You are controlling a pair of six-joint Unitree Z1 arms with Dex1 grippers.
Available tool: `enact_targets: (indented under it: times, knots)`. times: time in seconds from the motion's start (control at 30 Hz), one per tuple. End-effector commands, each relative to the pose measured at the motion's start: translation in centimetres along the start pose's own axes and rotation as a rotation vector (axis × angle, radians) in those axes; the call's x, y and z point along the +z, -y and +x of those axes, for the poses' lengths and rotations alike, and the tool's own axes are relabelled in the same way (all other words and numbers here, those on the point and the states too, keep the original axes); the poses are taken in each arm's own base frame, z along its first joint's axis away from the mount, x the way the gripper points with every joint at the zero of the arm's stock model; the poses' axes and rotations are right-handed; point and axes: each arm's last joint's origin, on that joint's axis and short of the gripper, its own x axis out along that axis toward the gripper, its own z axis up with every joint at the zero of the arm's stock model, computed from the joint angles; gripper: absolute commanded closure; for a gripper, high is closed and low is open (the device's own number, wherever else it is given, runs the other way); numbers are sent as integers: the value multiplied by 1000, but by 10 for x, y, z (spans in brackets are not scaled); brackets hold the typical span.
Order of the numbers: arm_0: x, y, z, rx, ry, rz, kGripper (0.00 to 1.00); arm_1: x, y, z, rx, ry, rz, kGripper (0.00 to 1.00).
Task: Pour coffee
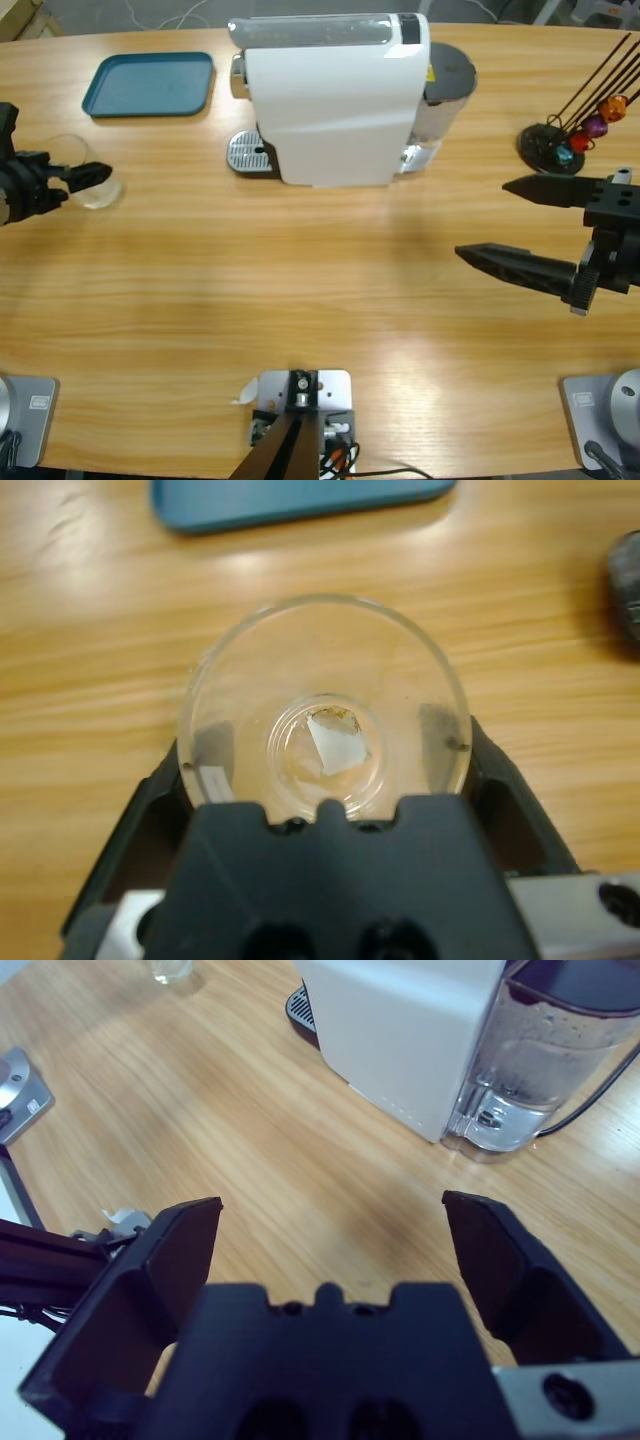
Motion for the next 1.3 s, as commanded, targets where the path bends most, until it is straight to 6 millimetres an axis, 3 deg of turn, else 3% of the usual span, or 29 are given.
enact_targets:
  times: [0.03,0.27,0.43,0.63,0.97,1.3]
  knots:
    - [-7,22,16,-301,26,175,846,-11,1,8,10,-49,6,0]
    - [10,33,40,-484,46,311,850,-8,0,3,4,-43,5,0]
    - [18,42,50,-535,63,392,850,5,1,-28,-46,-21,-47,0]
    - [31,45,58,-529,102,450,851,-3,4,-49,-74,-25,-58,0]
    - [53,60,98,-664,123,487,846,-5,5,-61,-97,-18,-68,0]
    - [67,74,130,-673,137,503,846,-5,5,-59,-101,-30,-69,0]
